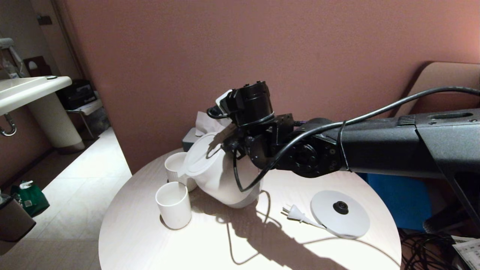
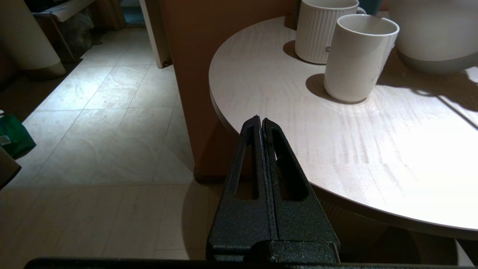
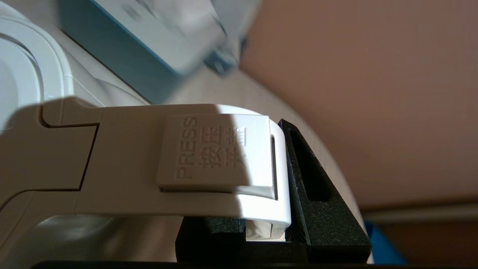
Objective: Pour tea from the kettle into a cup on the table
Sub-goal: Put down the kettle on the table
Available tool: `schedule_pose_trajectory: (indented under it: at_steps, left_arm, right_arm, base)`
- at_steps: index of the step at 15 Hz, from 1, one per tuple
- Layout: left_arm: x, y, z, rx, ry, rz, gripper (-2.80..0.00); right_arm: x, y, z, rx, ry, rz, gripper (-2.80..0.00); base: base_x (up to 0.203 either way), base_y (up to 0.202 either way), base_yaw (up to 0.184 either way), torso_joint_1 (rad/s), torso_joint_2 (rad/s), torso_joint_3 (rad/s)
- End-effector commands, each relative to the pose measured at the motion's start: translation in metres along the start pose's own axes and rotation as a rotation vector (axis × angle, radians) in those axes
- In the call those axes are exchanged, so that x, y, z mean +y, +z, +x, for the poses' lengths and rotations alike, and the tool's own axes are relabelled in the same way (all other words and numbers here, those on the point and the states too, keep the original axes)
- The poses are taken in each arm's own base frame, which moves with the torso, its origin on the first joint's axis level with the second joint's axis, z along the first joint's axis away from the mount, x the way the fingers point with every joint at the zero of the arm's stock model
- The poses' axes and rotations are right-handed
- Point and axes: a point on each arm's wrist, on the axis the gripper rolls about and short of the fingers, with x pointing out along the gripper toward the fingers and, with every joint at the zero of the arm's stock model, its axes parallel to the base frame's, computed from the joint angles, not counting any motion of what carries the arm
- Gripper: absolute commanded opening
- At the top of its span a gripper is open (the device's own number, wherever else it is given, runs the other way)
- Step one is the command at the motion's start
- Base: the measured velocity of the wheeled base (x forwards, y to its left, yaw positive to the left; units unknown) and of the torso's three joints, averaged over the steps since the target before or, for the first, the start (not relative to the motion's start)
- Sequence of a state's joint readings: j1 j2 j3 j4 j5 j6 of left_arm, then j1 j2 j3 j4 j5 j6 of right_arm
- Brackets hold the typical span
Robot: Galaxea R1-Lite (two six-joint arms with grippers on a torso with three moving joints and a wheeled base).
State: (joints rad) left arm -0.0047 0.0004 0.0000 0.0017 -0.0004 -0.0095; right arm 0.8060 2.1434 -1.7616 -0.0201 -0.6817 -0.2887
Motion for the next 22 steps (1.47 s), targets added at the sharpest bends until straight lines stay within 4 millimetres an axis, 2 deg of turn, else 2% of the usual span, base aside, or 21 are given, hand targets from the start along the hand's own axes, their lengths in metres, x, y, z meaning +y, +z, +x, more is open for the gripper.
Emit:
schedule_pose_trajectory:
  at_steps: [1, 3, 7, 9, 13, 17, 20, 22]
  left_arm:
    - [0.0, 0.0, 0.0, 0.001, 0.001, -0.001, -2.8]
    - [0.0, 0.0, 0.0, 0.001, 0.001, 0.0, -2.8]
    - [0.0, 0.0, 0.0, 0.001, 0.001, 0.0, -2.8]
    - [0.0, 0.0, 0.0, 0.001, 0.001, 0.0, -2.8]
    - [0.0, 0.0, 0.0, 0.001, 0.001, -0.001, -2.8]
    - [0.0, 0.0, 0.0, 0.001, 0.001, -0.001, -2.8]
    - [0.0, 0.0, 0.0, 0.001, 0.001, -0.001, -2.8]
    - [0.0, 0.0, 0.0, 0.001, 0.001, 0.0, -2.8]
  right_arm:
    - [-0.02, -0.009, -0.003, 0.016, -0.03, 0.035, -2.8]
    - [-0.044, -0.019, 0.0, -0.006, -0.073, 0.102, -2.8]
    - [-0.092, -0.021, -0.005, -0.061, -0.144, 0.28, -2.8]
    - [-0.115, -0.029, -0.007, -0.049, -0.186, 0.343, -2.8]
    - [-0.159, -0.056, -0.02, -0.018, -0.226, 0.491, -2.8]
    - [-0.204, -0.095, -0.038, 0.026, -0.251, 0.598, -2.8]
    - [-0.225, -0.129, -0.056, 0.081, -0.246, 0.652, -2.8]
    - [-0.232, -0.146, -0.066, 0.103, -0.218, 0.691, -2.8]
  base:
    - [0.0, 0.0, 0.0, 0.0, 0.0, 0.0]
    - [0.0, 0.0, 0.0, 0.0, 0.0, 0.0]
    - [0.0, 0.0, 0.0, 0.0, 0.0, 0.0]
    - [0.0, 0.0, 0.0, 0.0, 0.0, 0.0]
    - [0.0, 0.0, 0.0, 0.0, 0.0, 0.0]
    - [0.0, 0.0, 0.0, 0.0, 0.0, 0.0]
    - [0.0, 0.0, 0.0, 0.0, 0.0, 0.0]
    - [0.0, 0.0, 0.0, 0.0, 0.0, 0.0]
